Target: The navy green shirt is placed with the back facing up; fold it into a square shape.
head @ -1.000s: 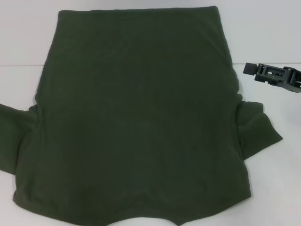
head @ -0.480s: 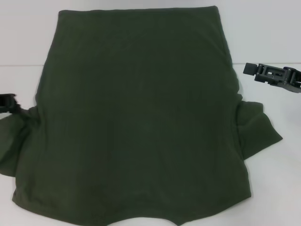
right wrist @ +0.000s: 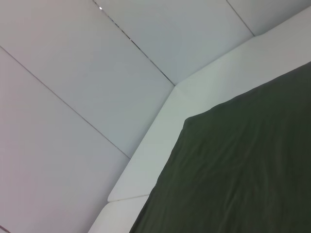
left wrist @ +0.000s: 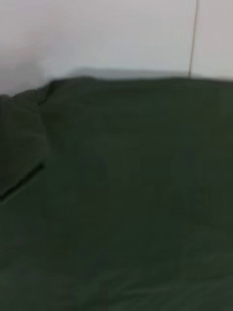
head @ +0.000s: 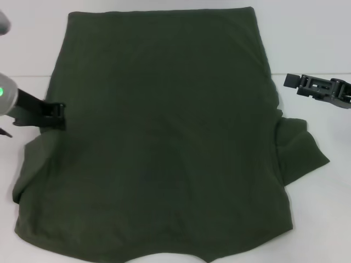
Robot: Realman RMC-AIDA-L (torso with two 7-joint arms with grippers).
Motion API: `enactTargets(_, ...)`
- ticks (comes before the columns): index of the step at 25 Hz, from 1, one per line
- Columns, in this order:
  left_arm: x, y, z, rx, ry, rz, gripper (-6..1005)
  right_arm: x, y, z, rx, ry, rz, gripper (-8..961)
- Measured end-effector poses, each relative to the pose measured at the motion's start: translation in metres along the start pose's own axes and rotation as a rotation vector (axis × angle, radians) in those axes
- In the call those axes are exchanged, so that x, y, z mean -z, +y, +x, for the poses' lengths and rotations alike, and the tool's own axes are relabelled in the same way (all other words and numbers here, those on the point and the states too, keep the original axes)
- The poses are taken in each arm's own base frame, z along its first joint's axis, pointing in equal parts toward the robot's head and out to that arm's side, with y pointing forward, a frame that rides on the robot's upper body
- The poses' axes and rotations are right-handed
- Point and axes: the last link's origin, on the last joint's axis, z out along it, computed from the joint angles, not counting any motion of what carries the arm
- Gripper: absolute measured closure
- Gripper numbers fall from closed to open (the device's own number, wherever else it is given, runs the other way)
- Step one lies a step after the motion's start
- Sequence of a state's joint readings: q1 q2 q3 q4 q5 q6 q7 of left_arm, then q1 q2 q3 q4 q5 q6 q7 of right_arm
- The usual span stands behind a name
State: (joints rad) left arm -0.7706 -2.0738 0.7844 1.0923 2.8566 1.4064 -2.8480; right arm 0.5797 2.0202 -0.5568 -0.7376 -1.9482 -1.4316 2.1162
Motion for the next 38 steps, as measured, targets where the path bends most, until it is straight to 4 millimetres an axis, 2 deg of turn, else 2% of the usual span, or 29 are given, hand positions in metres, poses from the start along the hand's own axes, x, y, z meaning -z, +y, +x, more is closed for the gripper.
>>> enactTargets(8, -0.014, 0.028, -0.004, -0.029, -0.025, -0.024, 988, 0.000, -0.001, 0.002, -0.007, 0.002, 0.000, 123)
enactTargets(17, -0.028, 0.037, -0.009, -0.070, -0.063, -0.036, 983, 0.000, -0.001, 0.002, -0.007, 0.000, 0.003, 125)
enactTargets(22, -0.025, 0.037, -0.009, -0.119, -0.058, -0.034, 980, 0.001, -0.002, 0.001, -0.007, 0.000, 0.005, 126)
enactTargets(28, -0.007, 0.027, -0.014, -0.121, 0.054, -0.075, 793, 0.002, -0.003, 0.000, -0.006, -0.004, 0.013, 128)
enactTargets(33, 0.002, -0.005, -0.022, -0.035, 0.102, -0.146, 564, 0.002, -0.004, -0.001, -0.005, -0.004, 0.015, 129)
enactTargets(36, 0.004, -0.014, -0.024, -0.016, 0.121, -0.170, 461, 0.002, -0.004, -0.001, -0.005, -0.005, 0.017, 130)
enactTargets(37, 0.004, -0.029, -0.028, 0.007, 0.149, -0.196, 427, 0.002, -0.004, -0.001, -0.005, -0.006, 0.017, 130)
enactTargets(38, 0.003, -0.035, -0.030, 0.013, 0.154, -0.198, 392, 0.002, -0.004, -0.001, -0.006, -0.006, 0.018, 131)
